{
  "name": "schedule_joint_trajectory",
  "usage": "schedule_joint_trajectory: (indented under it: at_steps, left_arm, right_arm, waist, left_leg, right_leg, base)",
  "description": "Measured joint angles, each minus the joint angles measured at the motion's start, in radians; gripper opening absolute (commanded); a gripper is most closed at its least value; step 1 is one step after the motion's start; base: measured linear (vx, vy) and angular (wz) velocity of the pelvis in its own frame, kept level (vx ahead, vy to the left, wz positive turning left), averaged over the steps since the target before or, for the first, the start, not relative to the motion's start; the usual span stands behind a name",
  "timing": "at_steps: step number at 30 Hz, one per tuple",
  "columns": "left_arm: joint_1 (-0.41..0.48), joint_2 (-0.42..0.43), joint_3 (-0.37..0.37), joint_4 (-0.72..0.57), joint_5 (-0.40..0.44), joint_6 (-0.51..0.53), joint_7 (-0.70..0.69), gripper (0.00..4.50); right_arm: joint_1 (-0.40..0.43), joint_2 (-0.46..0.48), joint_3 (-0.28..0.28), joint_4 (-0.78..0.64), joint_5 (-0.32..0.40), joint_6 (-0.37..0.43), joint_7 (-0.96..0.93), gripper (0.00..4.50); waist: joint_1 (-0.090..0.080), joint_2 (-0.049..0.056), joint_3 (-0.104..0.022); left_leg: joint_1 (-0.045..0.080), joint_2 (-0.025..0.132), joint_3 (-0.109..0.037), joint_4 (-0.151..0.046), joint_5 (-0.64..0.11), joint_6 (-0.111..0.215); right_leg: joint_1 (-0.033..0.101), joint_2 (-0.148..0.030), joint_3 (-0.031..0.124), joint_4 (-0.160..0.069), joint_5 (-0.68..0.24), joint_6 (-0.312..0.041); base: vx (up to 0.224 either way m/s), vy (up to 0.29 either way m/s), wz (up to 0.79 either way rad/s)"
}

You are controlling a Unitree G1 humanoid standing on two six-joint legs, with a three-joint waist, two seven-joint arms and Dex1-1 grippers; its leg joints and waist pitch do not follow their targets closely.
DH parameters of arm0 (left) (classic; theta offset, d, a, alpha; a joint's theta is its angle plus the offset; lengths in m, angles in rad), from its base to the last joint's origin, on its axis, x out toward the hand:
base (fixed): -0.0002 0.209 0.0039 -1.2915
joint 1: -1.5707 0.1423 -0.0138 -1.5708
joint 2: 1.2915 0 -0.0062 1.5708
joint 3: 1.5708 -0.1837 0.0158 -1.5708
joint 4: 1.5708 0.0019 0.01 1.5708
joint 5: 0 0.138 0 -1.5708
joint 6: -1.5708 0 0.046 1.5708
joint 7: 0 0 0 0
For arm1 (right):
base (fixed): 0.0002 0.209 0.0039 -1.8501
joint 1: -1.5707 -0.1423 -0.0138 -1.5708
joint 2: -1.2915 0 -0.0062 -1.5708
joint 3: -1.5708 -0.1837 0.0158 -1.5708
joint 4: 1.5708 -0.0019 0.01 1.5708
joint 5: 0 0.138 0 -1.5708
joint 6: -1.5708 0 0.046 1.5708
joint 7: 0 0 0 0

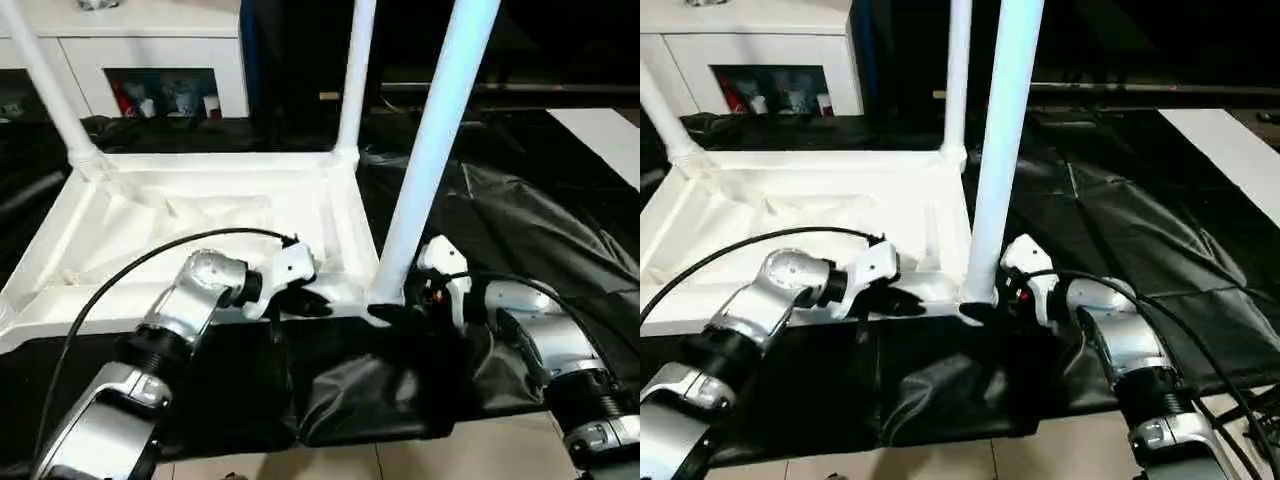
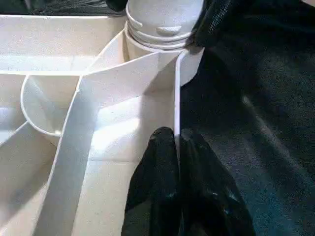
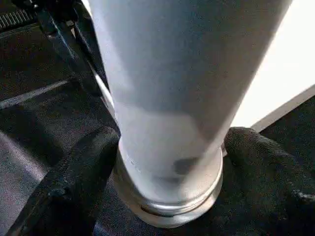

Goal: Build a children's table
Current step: Rotate leg to tighten

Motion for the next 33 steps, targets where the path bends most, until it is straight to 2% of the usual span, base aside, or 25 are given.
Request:
schedule_joint_trajectory:
  at_steps: [3,5,11,15,20,24,29,31,33]
  left_arm:
    - [0.002,0.001,0.0,-0.006,0.0,0.005,-0.001,0.0]
    - [0.002,0.001,0.0,-0.008,-0.001,0.006,-0.004,0.0]
    - [0.001,-0.012,0.001,-0.003,0.0,0.011,0.011,0.0]
    - [-0.032,-0.057,0.012,0.054,0.02,0.029,0.118,0.0]
    - [-0.089,-0.171,0.021,0.142,0.057,0.08,0.321,0.0]
    - [-0.125,-0.256,0.022,0.201,0.08,0.104,0.458,0.0]
    - [-0.134,-0.267,0.021,0.228,0.082,0.086,0.477,0.0]
    - [-0.134,-0.266,0.021,0.231,0.083,0.08,0.476,0.0]
    - [-0.137,-0.261,0.021,0.237,0.084,0.068,0.471,0.0]
  right_arm:
    - [0.0,0.0,0.0,0.0,0.0,0.0,0.009,3.33]
    - [0.0,0.002,0.0,0.0,0.001,0.0,0.011,3.03]
    - [0.002,0.01,-0.005,0.007,0.002,-0.003,-0.009,2.75]
    - [-0.003,0.074,-0.055,0.07,-0.001,-0.021,-0.168,2.71]
    - [-0.032,0.162,-0.13,0.129,-0.015,0.014,-0.441,2.71]
    - [-0.054,0.23,-0.176,0.148,-0.036,0.043,-0.635,2.7]
    - [-0.061,0.249,-0.178,0.16,-0.042,0.037,-0.679,2.7]
    - [-0.061,0.252,-0.182,0.16,-0.036,0.036,-0.679,3.4]
    - [-0.061,0.258,-0.193,0.16,-0.033,0.036,-0.676,3.43]
  waist:
    - [0.0,0.0,0.0]
    - [0.001,0.0,0.0]
    - [0.0,0.0,0.0]
    - [-0.003,-0.001,0.0]
    - [-0.008,-0.001,0.0]
    - [-0.005,0.0,-0.001]
    - [-0.005,0.004,-0.003]
    - [-0.005,0.004,-0.003]
    - [-0.006,0.004,-0.003]
  left_leg:
    - [0.0,0.0,0.0,0.0,0.0,0.0]
    - [0.0,0.0,0.0,0.0,0.0,0.0]
    - [0.0,0.0,0.0,0.0,0.0,0.0]
    - [0.002,0.0,0.0,0.003,0.0,0.0]
    - [0.004,-0.003,0.0,0.005,0.0,0.0]
    - [0.004,-0.003,0.0,0.005,0.0,0.0]
    - [0.004,-0.004,-0.001,0.004,0.0,0.0]
    - [0.004,-0.004,-0.001,0.004,0.0,0.0]
    - [0.004,-0.004,-0.001,0.003,0.0,0.0]
  right_leg:
    - [0.0,0.0,0.0,0.0,0.0,0.0]
    - [0.0,0.0,0.0,0.0,0.0,0.0]
    - [0.0,0.0,0.0,0.0,0.0,0.0]
    - [0.002,0.0,0.001,0.001,0.0,0.001]
    - [0.005,-0.001,0.003,-0.001,0.0,0.002]
    - [0.005,-0.002,0.004,-0.001,0.0,0.003]
    - [0.005,-0.002,0.003,-0.001,0.0,0.003]
    - [0.005,-0.002,0.003,-0.001,0.0,0.003]
    - [0.005,-0.002,0.003,-0.001,0.0,0.003]
  base:
    - [0.0,0.0,0.0]
    - [0.0,0.0,0.0]
    - [0.0,0.0,0.0]
    - [0.0,0.0,0.0]
    - [0.0,0.0,0.0]
    - [0.0,0.0,0.0]
    - [0.0,0.0,0.0]
    - [0.0,0.0,0.0]
    - [0.0,0.0,0.0]
